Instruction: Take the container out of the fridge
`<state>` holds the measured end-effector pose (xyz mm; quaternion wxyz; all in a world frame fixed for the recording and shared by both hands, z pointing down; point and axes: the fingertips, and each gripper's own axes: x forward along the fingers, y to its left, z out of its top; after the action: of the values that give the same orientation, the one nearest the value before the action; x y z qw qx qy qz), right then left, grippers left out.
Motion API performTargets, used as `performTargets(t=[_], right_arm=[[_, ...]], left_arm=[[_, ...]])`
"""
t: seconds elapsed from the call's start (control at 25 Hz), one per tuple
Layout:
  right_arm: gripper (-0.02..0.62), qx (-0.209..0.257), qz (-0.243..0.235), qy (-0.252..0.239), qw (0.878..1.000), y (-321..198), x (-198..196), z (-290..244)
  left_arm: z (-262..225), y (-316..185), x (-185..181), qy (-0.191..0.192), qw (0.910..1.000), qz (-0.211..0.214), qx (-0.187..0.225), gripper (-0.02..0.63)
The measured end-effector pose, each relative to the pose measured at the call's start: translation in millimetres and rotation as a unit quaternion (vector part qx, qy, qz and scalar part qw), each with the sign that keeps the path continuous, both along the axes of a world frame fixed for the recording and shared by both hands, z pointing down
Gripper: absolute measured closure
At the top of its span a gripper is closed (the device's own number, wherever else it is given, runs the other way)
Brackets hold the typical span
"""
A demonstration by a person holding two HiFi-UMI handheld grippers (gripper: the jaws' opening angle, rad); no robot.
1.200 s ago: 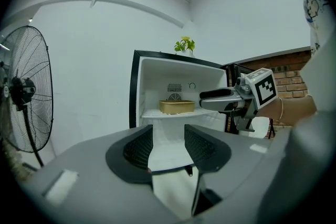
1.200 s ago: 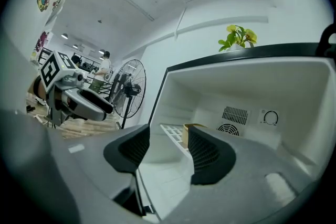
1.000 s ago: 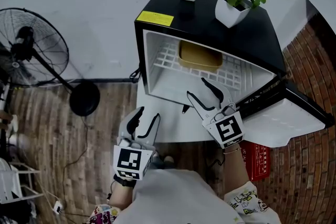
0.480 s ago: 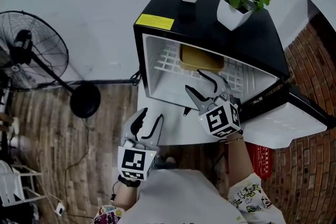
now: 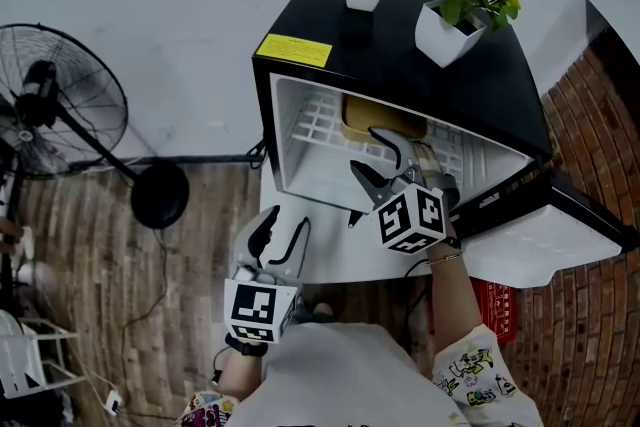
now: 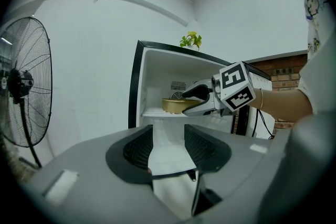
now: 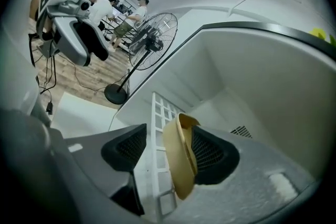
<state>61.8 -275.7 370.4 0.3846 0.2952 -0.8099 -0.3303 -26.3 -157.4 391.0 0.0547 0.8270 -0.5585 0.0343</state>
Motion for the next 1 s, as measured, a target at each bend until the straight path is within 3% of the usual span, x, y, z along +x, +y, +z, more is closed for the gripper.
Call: performTargets(t=[0.64, 1.0], right_arm=[[0.324, -0.015, 0.012, 0.098, 0.995, -21, 0, 24], [0.392, -0.004, 0.015, 0.109, 0.994, -15, 1, 22]], left_arm=[[1, -6, -8, 0.006, 1.0, 0.003, -0.001, 0.417], [1, -5, -11, 0.01, 0.9999, 0.005, -0.001, 0.42]])
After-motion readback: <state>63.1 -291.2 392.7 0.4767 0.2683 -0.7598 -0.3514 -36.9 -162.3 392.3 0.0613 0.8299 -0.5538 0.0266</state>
